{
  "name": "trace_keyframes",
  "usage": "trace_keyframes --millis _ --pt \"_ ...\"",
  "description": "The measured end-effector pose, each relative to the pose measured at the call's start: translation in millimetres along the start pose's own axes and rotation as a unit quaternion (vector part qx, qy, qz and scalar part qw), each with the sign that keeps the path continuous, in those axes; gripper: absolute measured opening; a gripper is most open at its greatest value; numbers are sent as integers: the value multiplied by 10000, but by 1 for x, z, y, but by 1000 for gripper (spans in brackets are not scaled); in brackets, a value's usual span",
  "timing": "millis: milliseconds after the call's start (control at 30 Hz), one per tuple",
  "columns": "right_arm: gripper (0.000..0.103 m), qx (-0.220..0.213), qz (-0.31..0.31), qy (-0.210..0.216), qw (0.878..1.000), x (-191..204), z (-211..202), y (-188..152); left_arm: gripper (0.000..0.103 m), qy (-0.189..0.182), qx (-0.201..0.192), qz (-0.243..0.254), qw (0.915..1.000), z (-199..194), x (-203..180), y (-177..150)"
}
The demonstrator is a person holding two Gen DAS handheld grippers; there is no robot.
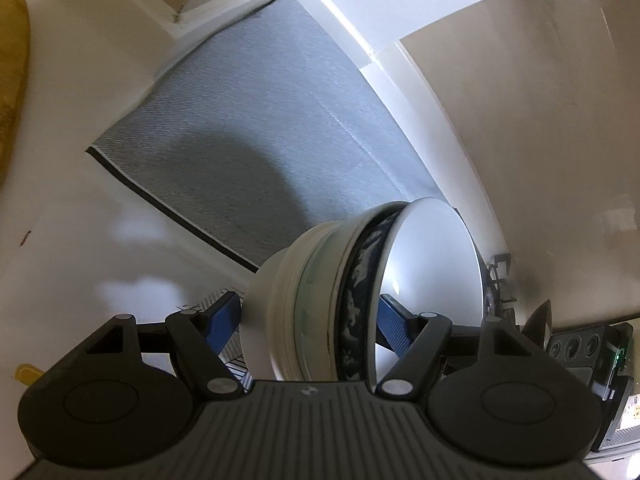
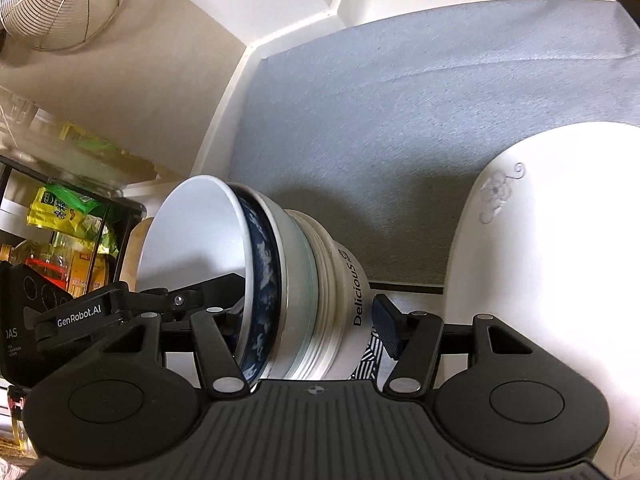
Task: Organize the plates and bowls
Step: 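Carry the bowl stack with both tools over the floral-rimmed plate stack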
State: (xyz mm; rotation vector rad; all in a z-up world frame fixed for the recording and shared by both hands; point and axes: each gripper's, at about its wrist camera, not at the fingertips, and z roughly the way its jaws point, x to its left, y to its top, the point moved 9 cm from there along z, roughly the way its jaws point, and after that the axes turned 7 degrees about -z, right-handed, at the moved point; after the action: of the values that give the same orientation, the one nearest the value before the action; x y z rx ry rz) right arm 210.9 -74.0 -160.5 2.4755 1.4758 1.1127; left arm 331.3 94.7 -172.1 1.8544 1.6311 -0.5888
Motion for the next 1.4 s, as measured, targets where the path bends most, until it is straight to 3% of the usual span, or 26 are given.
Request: trace_keyframes --millis 633,1100,1167,1233,1400 --pt "62 -470 97 -158 9987 -30 -52 9 78 -190 127 437 9988 30 -59 -12" --pt "61 -818 689 -668 9920 -112 -107 -8 78 -252 878 933 9914 105 -123 -62" --pt "60 -808 813 -726 9908 -125 -110 -14 78 -176 989 1005 9898 116 -126 -71" --pt "52 -807 839 -854 9895 -137 -114 -18 78 -127 1084 1060 9884 125 -128 -79" --pt "51 -759 1047 -887 9876 -157 -115 -30 78 -49 1145 1187 9863 140 -129 -86"
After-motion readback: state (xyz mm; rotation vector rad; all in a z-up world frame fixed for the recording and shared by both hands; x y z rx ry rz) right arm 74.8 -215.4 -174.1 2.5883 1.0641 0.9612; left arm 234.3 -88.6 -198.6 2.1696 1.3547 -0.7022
